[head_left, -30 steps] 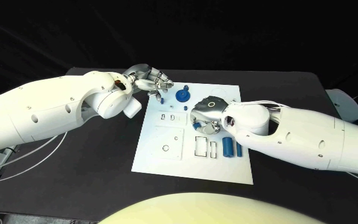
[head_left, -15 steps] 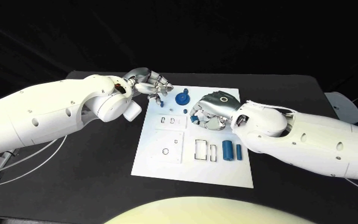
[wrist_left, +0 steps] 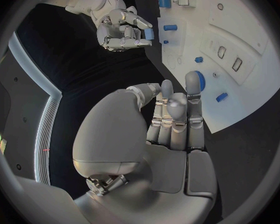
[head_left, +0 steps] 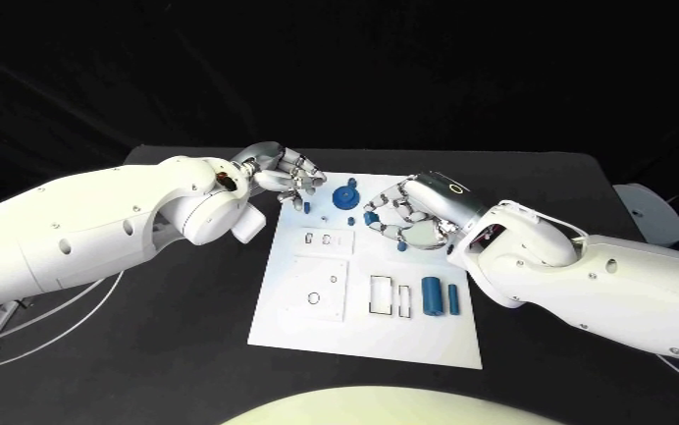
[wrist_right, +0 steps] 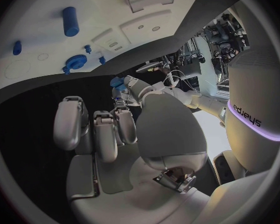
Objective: Assemble the parts on the task board
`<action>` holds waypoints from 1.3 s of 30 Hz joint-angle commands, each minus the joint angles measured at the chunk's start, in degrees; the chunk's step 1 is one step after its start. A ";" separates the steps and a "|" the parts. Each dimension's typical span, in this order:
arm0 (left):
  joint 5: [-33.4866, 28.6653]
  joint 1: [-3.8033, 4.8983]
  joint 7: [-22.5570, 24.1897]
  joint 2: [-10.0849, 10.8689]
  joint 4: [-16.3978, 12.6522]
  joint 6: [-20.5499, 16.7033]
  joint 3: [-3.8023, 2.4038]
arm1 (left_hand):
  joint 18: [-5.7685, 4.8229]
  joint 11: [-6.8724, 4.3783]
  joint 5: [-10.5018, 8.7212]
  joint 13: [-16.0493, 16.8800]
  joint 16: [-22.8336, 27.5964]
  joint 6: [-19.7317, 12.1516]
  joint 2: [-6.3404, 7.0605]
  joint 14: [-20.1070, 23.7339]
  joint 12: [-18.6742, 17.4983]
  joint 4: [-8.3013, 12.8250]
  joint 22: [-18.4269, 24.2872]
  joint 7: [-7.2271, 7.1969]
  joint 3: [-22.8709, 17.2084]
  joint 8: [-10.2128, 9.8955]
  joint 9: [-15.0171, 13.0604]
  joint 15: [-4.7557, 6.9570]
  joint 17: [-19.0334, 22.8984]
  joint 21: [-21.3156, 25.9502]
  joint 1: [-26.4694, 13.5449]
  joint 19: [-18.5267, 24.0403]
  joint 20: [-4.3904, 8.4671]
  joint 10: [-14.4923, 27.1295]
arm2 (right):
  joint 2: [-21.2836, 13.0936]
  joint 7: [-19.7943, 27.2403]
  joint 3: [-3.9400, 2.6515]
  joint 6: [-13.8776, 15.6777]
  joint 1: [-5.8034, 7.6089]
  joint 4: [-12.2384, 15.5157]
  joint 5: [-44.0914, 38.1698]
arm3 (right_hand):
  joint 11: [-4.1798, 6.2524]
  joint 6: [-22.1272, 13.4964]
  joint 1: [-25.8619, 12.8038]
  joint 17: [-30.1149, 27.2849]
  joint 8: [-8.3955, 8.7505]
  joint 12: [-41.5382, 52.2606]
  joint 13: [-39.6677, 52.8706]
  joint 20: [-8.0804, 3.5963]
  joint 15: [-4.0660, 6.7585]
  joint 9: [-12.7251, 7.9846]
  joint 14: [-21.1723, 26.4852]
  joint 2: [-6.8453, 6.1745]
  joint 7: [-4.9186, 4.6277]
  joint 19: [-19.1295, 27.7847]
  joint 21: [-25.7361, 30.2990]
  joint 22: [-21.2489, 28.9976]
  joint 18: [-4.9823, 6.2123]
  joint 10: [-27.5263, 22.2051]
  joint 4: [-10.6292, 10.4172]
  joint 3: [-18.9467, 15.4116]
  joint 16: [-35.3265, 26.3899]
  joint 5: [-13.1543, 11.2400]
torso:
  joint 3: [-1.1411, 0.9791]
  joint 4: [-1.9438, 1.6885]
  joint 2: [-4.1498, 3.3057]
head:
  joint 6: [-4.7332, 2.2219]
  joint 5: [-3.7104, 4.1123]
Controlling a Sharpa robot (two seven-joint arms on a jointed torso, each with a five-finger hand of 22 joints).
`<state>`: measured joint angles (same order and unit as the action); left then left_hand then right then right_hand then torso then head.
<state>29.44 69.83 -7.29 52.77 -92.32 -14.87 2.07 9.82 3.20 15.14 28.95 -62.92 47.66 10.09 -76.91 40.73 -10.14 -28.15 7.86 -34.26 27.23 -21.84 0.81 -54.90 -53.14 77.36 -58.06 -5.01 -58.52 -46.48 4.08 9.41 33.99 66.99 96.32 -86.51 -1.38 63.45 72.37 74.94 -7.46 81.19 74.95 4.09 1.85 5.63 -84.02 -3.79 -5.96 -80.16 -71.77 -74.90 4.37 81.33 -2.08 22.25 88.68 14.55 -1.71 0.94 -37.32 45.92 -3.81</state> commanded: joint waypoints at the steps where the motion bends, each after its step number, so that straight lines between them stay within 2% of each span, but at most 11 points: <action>1: -0.22 -0.20 2.77 0.13 -0.47 -0.20 -0.01 | 0.72 0.24 -0.25 -0.25 0.42 0.08 -0.13 0.47 -0.36 0.67 0.04 0.34 -0.05 -0.45 0.41 -0.32 0.49 0.25 0.74 -0.23 -0.01 0.26 | -0.78 3.57 -0.02 4.75 -0.10 1.14 4.28 | -0.34 0.01 0.11 13.52 -0.49 0.10 3.60 0.11 0.18 1.01 -5.58 -0.60 -0.32 -0.35 -0.24 -5.56 -0.41 0.24 0.16 0.31 0.39 0.24 | -0.02 0.01 -0.02 | -0.41 0.30; 9: 0.35 -0.73 7.81 0.37 -1.35 -1.22 0.01 | 0.68 0.64 -0.34 -2.05 4.00 2.16 -0.22 3.48 -1.34 3.96 -0.47 0.72 -0.19 -1.35 2.53 -0.67 4.63 -0.24 3.29 1.16 -0.13 2.17 | -2.35 3.85 -0.05 3.99 -0.14 2.10 11.80 | -0.39 0.03 0.13 13.68 -0.52 0.18 3.74 0.15 0.14 1.04 -5.62 -0.75 -0.37 -0.43 -0.36 -5.67 -0.44 0.33 0.21 0.36 0.49 0.64 | 0.04 -0.05 -0.05 | -0.85 0.82; 13: 2.24 -0.90 9.98 0.42 -1.59 -1.61 0.02 | 0.68 0.83 -0.35 -2.82 5.09 2.80 -0.13 4.40 -1.65 5.36 -0.99 0.86 0.18 -1.88 3.43 -0.73 5.95 -0.89 4.19 1.84 -0.15 2.65 | -2.64 3.91 -0.06 2.46 -0.14 1.76 16.67 | -0.48 0.00 -0.11 13.78 -0.57 0.20 3.86 0.28 0.04 1.11 -5.65 -1.01 -0.48 -0.51 -0.47 -5.86 -0.47 0.41 0.17 0.05 0.57 3.04 | 0.04 -0.11 -0.09 | -1.13 1.01; 17: 4.70 -1.01 11.65 0.42 -1.76 -1.61 0.02 | 0.65 1.12 -0.38 -3.74 7.05 3.15 -0.09 5.91 -2.18 6.44 -1.55 1.11 0.82 -2.64 4.44 -0.93 8.16 -1.50 4.70 2.94 -0.30 3.19 | -2.70 3.97 -0.08 0.98 -0.13 1.41 19.57 | -0.52 -0.03 -0.17 13.81 -0.57 0.18 3.87 0.29 0.01 1.13 -5.65 -1.08 -0.50 -0.51 -0.47 -5.90 -0.46 0.41 0.17 -0.12 0.58 3.55 | 0.06 -0.12 -0.10 | -1.32 1.09; 25: 9.87 -1.10 13.65 0.32 -1.98 -0.93 0.02 | 0.67 1.40 -0.38 -5.34 9.33 3.34 -0.24 7.70 -3.13 7.29 -2.23 1.30 2.22 -4.00 6.09 -1.24 10.87 -2.18 4.73 4.61 -0.67 3.66 | -2.54 3.91 -0.09 -1.11 -0.12 0.94 21.80 | -0.54 -0.07 -0.20 13.93 -0.56 0.21 3.91 0.29 0.00 1.13 -5.68 -1.13 -0.51 -0.55 -0.54 -5.95 -0.48 0.44 0.17 -0.20 0.66 3.66 | 0.08 -0.18 -0.16 | -1.61 1.29; 39: 18.60 -1.12 15.00 -0.12 -2.06 0.19 0.01 | 0.73 1.36 -0.37 -6.72 10.37 3.91 -0.17 8.67 -3.71 8.59 -2.91 1.28 3.45 -4.90 7.41 -1.29 12.24 -3.01 5.64 5.74 -0.77 3.33 | -1.97 3.66 -0.16 -3.94 -0.01 -0.50 26.19 | -0.54 -0.07 -0.23 14.04 -0.56 0.25 3.97 0.30 -0.01 1.13 -5.71 -1.12 -0.53 -0.63 -0.68 -6.04 -0.51 0.48 0.15 -0.24 0.72 3.70 | 0.07 -0.16 -0.17 | -1.72 1.46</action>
<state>43.33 68.71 5.96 52.85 -94.19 -15.78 2.11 9.81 4.63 15.13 22.31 -52.76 51.28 9.96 -68.68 37.24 -1.64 -31.00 9.18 -31.09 22.65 -14.47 -0.39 -42.71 -55.92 82.62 -52.77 -5.79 -55.24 -48.57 7.38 9.28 32.42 66.96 95.97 -62.82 -1.75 62.90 71.87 74.92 -7.91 81.19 74.93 4.29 1.85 5.74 -84.02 -4.82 -6.46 -80.35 -72.40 -74.93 4.37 81.69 -1.91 22.38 89.13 17.96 -1.63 0.75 -37.50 44.22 -2.37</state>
